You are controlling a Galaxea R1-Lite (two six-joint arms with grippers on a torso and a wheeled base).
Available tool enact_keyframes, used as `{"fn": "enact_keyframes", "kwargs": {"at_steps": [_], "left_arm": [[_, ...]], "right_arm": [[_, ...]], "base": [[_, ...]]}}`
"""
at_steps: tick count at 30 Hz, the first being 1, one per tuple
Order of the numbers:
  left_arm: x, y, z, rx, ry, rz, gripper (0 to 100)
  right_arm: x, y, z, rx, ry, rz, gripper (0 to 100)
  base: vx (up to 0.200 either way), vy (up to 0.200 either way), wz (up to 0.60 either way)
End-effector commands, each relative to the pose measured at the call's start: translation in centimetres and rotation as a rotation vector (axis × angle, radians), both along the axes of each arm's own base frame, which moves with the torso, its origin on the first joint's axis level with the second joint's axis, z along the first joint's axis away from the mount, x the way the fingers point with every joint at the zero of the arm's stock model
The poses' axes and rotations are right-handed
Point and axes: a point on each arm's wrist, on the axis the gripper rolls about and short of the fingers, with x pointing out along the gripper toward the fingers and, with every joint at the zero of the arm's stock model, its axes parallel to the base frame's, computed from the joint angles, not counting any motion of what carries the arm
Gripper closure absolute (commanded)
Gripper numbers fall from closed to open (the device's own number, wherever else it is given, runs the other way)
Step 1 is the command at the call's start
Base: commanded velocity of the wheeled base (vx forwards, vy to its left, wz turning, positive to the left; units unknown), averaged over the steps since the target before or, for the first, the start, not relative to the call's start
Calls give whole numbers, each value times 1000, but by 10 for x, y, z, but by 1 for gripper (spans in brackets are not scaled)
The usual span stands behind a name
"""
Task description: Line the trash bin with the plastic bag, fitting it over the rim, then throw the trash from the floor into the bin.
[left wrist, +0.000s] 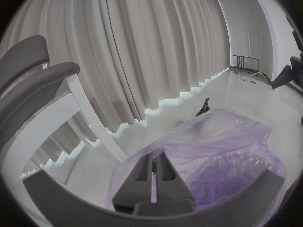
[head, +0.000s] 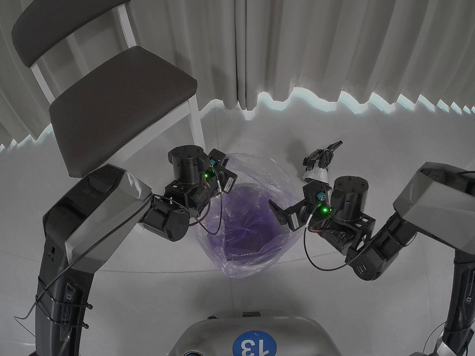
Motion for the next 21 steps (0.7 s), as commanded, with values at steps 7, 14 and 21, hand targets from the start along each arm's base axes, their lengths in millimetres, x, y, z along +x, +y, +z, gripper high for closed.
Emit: {"fn": "enact_keyframes", "kwargs": {"at_steps": [7, 14, 21], "left_arm": [[-1, 2, 2, -18, -21, -17, 100], [-1, 1, 4, -42, -24, -52, 100], [-3, 6, -1, -26, -11, -55, 100]], "right_arm": [[43, 4, -33, -37, -1, -9, 0], [51, 4, -29, -23, -27, -20, 0], [61, 3, -23, -21, -32, -32, 0]], "base": [[0, 0, 0], [0, 0, 0], [0, 0, 0]]}}
